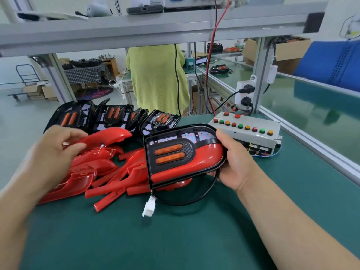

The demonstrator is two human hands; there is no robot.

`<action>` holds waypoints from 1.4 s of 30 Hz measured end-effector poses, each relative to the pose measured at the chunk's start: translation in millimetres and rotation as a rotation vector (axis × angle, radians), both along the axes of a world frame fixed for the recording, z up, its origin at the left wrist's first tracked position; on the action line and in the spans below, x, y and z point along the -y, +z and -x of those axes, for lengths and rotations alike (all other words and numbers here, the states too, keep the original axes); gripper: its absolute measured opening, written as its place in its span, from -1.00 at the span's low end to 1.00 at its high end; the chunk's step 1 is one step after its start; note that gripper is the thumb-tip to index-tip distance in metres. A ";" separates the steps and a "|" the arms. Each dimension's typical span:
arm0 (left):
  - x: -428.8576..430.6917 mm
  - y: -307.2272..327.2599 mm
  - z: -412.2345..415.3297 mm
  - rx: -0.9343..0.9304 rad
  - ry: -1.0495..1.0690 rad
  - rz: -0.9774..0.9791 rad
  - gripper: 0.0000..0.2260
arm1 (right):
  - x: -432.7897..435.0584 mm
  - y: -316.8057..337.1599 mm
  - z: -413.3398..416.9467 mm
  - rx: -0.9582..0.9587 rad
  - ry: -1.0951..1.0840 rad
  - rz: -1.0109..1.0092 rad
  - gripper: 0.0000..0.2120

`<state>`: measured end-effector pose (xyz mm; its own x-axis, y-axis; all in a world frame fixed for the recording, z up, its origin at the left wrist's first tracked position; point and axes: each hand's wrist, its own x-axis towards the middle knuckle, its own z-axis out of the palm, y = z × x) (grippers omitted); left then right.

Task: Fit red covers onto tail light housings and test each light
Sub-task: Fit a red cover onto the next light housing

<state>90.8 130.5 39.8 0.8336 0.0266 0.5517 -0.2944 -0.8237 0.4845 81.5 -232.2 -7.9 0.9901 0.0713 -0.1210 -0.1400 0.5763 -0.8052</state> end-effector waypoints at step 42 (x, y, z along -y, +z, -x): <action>152.8 -7.5 22.0 0.118 -0.378 0.111 -0.69 | -14.5 6.5 6.3 0.095 -0.127 0.083 -0.47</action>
<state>68.8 -22.3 32.3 0.7274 -0.2046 0.6550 -0.6252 -0.5912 0.5095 75.2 -217.7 -1.4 0.9978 -0.0613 -0.0264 0.0090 0.5156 -0.8568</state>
